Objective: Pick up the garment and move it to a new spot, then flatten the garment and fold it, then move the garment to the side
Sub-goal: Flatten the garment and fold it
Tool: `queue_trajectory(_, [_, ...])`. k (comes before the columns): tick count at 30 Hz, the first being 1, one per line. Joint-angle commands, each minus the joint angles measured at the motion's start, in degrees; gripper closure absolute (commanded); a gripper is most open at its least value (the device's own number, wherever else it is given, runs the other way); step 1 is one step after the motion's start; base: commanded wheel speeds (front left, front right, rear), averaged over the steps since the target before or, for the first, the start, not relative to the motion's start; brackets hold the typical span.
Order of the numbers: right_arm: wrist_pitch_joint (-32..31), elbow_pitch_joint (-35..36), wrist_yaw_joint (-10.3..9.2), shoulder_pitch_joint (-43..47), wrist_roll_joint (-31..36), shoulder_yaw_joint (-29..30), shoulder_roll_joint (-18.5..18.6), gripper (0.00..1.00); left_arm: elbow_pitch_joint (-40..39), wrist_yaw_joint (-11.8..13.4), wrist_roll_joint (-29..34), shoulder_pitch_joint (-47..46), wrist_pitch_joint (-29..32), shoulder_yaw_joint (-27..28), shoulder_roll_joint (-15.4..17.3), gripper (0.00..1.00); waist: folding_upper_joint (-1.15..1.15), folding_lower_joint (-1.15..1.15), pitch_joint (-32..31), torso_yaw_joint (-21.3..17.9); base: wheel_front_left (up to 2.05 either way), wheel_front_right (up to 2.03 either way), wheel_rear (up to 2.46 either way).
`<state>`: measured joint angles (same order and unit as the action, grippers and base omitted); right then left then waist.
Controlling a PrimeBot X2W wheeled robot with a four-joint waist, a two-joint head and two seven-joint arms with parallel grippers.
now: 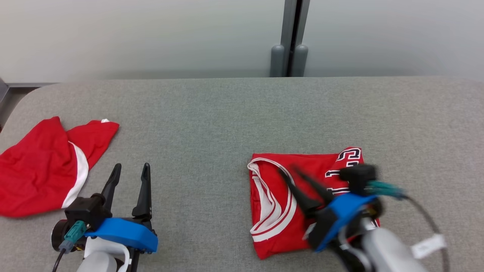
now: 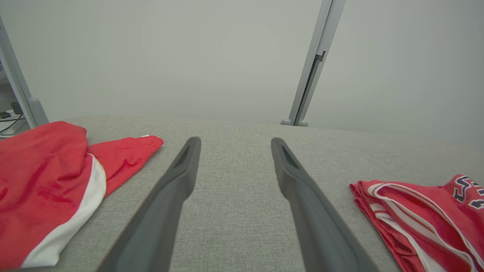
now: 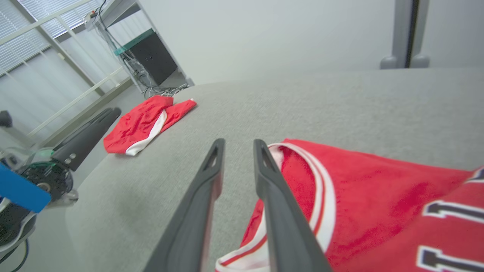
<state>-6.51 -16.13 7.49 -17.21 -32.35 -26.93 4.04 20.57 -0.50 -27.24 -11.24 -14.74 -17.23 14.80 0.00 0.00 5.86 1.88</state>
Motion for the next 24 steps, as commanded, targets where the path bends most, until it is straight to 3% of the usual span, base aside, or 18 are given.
queue_trajectory(1, [2.9,2.7,0.02,2.4,2.9,6.2,1.5,0.0,-0.2,0.4,-0.3,0.8,-0.3,0.5,0.4,0.0,0.0,0.0,-0.8,-0.8,0.0,0.0,0.0])
queue_trajectory(6, [7.4,10.9,0.02,8.6,11.3,24.6,1.0,0.0,-1.2,1.0,-0.5,2.5,-0.4,1.7,0.4,0.0,0.0,0.0,-2.2,-2.4,0.0,0.0,0.0])
queue_trajectory(10, [6.5,14.9,0.02,12.8,16.4,33.4,0.2,0.0,-2.1,1.4,0.1,3.9,-0.5,2.5,0.3,0.0,0.0,0.0,-2.9,-3.5,0.0,0.0,0.0])
queue_trajectory(14, [5.0,15.3,0.02,15.0,17.3,36.2,1.2,0.0,-2.6,1.5,0.9,4.8,-0.5,3.2,0.3,0.0,0.0,0.0,-4.0,-4.3,0.0,0.0,0.0])
queue_trajectory(24, [1.8,13.5,0.02,16.7,17.1,33.7,3.2,0.0,-0.5,0.4,3.0,6.7,-0.5,5.1,0.0,0.0,0.0,0.0,-6.4,-4.7,0.0,0.0,0.0])
